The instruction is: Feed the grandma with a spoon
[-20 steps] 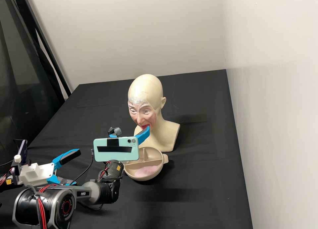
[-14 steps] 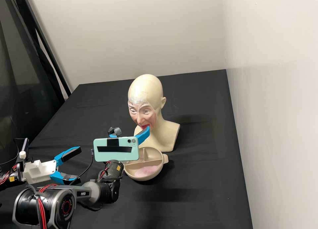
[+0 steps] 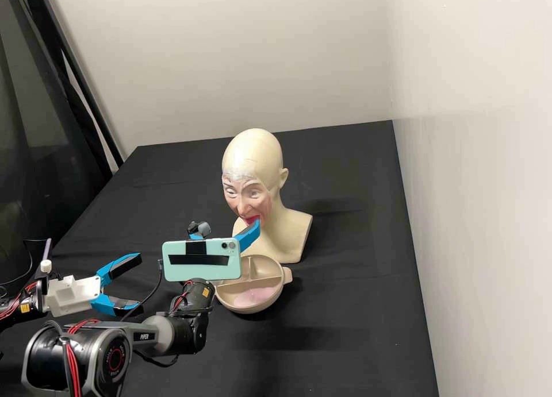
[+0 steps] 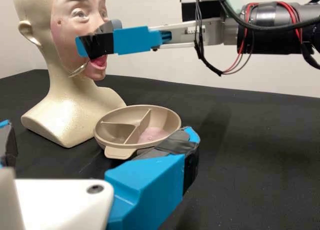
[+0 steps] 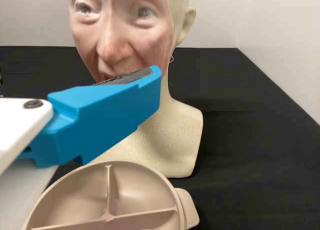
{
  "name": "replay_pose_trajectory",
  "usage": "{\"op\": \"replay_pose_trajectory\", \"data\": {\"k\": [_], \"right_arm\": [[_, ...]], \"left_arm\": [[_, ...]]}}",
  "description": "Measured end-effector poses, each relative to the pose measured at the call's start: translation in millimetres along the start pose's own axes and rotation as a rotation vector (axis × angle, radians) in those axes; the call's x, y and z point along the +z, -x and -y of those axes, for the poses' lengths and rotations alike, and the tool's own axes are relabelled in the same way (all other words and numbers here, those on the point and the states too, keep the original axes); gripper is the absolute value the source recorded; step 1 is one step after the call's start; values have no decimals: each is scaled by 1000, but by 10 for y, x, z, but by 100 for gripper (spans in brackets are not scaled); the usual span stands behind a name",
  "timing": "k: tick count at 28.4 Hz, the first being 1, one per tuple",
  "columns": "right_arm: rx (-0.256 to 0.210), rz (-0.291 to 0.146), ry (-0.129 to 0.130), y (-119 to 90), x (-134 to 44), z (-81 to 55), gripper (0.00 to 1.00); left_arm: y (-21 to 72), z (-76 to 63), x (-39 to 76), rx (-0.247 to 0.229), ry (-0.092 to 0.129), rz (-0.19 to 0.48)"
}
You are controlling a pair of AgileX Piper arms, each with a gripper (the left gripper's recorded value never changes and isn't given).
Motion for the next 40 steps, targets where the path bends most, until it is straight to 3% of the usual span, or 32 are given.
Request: {"op": "replay_pose_trajectory", "data": {"k": [11,12,14,25,40], "right_arm": [[-22,25,15,272,110,1,100],[-20,27,12,292,123,0,0],[-10,26,-3,328,149,3,0],[25,5,1,368,150,-54,0],[16,6,4,380,157,-39,0]], "left_arm": [[0,-1,-5,0,2,-1],[0,-1,-5,0,2,-1],[0,-1,-5,0,2,-1],[3,2,-6,-1,2,-1],[3,5,5,-2,1,2]]}}
